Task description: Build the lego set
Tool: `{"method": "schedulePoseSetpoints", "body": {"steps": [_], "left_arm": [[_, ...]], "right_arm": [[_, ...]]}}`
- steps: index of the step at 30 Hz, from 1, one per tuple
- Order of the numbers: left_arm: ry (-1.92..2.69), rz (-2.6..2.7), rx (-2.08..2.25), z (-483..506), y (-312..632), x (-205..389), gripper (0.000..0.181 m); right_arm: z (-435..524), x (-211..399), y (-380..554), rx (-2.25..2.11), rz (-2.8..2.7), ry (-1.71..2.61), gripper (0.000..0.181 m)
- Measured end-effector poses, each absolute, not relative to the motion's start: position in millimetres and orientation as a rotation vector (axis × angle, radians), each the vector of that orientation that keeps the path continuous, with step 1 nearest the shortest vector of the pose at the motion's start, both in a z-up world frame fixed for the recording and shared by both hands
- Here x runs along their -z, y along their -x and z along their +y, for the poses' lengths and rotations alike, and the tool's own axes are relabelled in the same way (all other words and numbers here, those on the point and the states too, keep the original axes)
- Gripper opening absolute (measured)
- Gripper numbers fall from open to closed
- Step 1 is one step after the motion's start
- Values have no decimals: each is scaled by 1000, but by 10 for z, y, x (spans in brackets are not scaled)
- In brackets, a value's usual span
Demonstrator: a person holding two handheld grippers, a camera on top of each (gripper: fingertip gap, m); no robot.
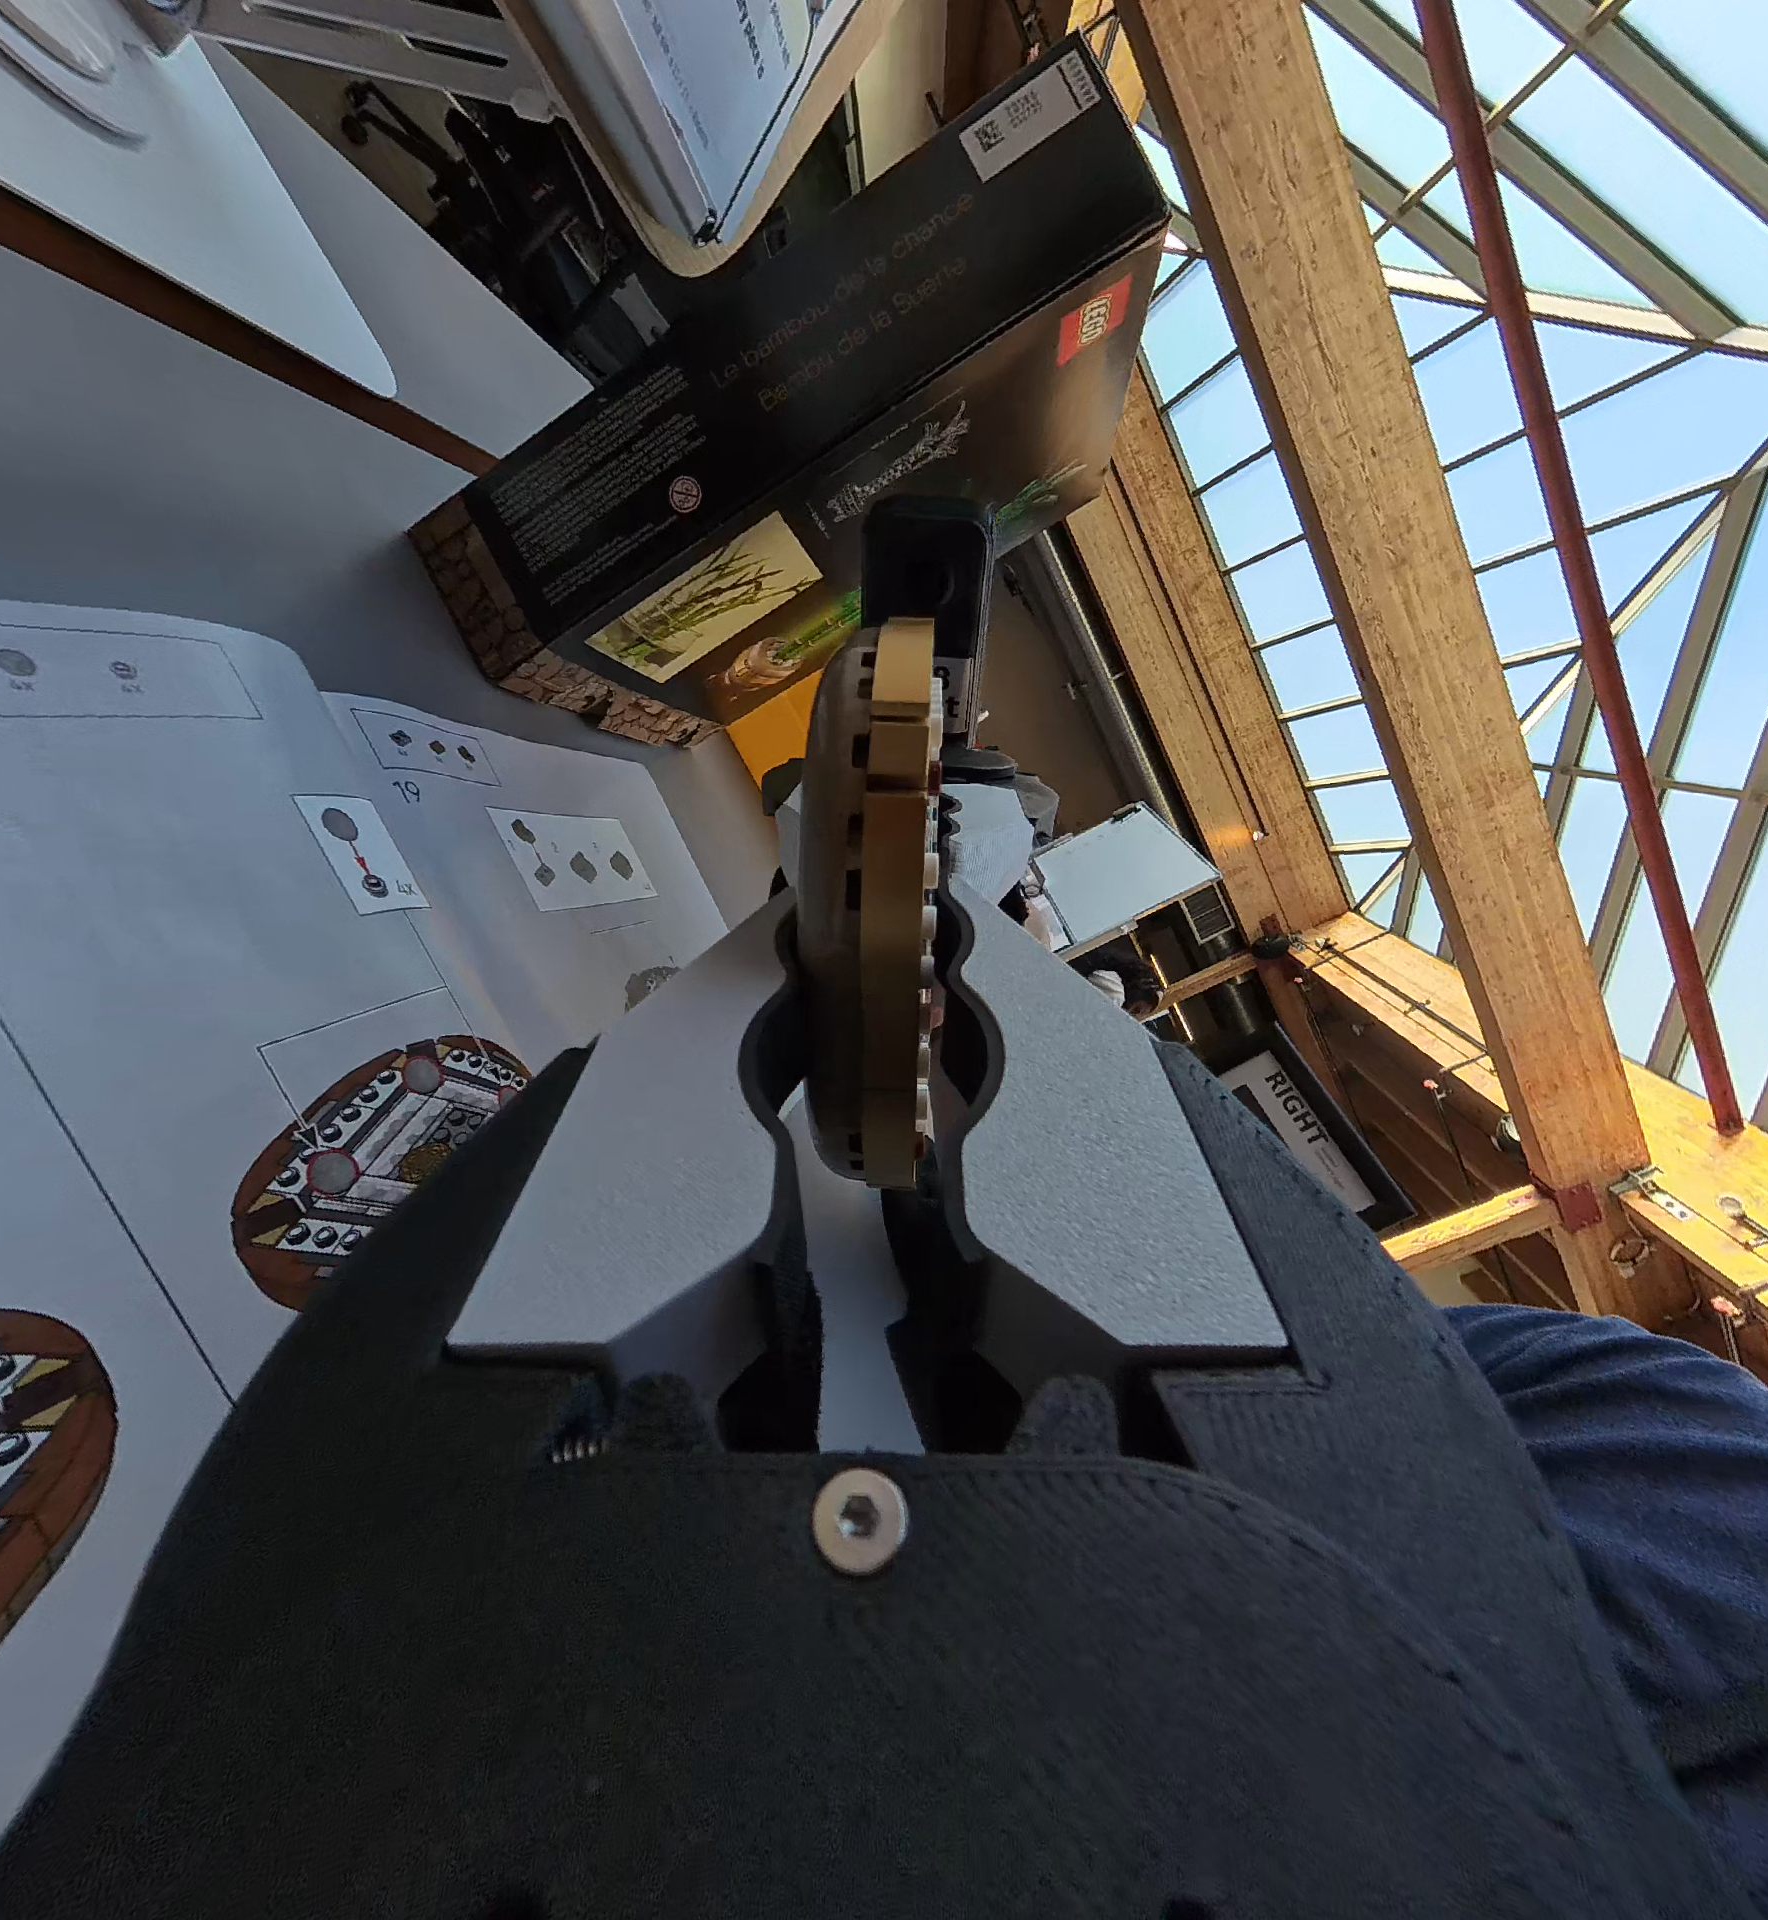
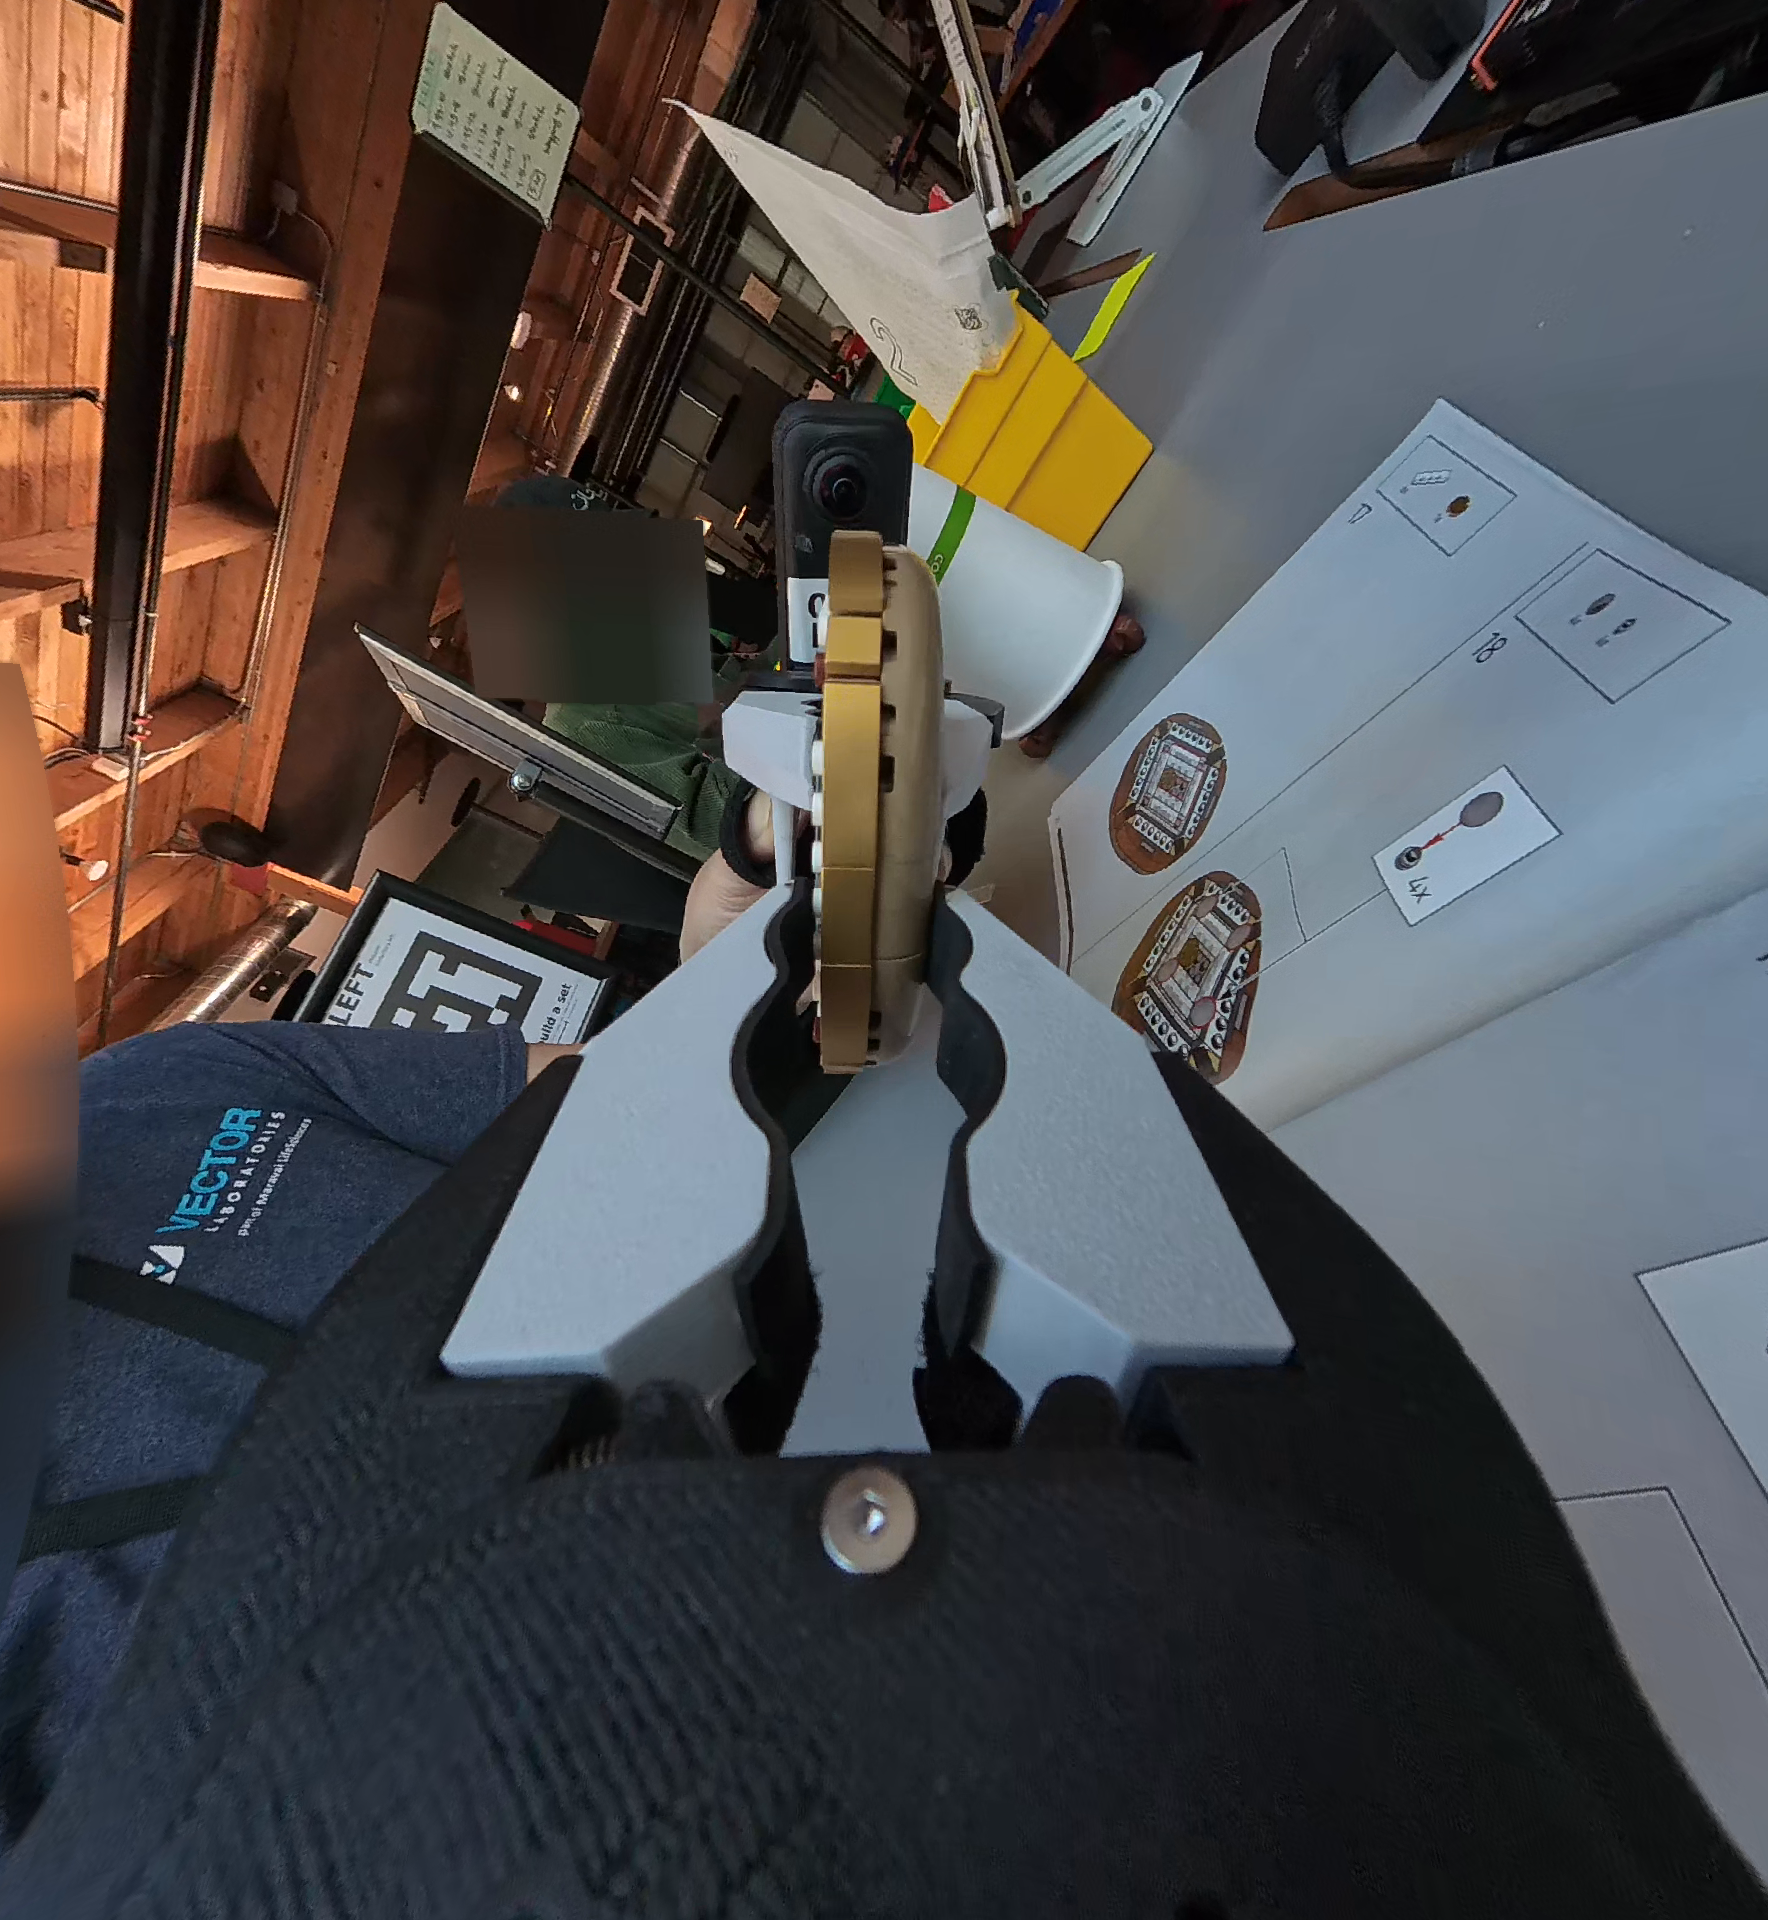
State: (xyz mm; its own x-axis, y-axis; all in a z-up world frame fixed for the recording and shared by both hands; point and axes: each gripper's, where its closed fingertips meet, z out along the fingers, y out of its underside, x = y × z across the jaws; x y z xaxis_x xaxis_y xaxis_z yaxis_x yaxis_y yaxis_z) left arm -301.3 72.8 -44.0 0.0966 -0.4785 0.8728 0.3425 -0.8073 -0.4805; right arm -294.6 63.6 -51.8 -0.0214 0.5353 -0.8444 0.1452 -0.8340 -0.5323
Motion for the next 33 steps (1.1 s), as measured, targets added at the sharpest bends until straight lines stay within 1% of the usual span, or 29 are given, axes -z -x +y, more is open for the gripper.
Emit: {"method": "schedulePoseSetpoints", "body": {"steps": [1, 3, 4, 8, 14, 22, 23, 24, 27, 33], "left_arm": [[1788, 142, 1768, 724, 3009, 439, 18], [1795, 153, 1746, 724, 3004, 439, 18], [1799, 161, 1742, 718, 3001, 441, 18], [1803, 158, 1751, 711, 2984, 452, 19], [1801, 169, 1762, 695, 2962, 445, 18], [1804, 174, 1778, 676, 2926, 452, 18], [1808, 174, 1775, 675, 2929, 455, 19], [1816, 182, 1767, 672, 2927, 463, 19], [1826, 196, 1760, 660, 2909, 471, 19], [1828, 209, 1782, 632, 2867, 481, 19]], "right_arm": [[636, 519, 2944, -1937, -714, 1971, 20], [657, 511, 2940, -1935, -696, 1967, 21], [707, 511, 2937, -1912, -664, 1966, 29], [743, 514, 2928, -1884, -643, 1968, 29], [698, 474, 2938, -1895, -674, 1950, 20], [704, 455, 2911, -1891, -672, 1957, 21], [727, 443, 2912, -1875, -659, 1952, 23], [774, 431, 2906, -1853, -629, 1944, 31], [764, 445, 2889, -1859, -636, 1949, 21], [726, 455, 2845, -1863, -686, 1956, 20]]}}
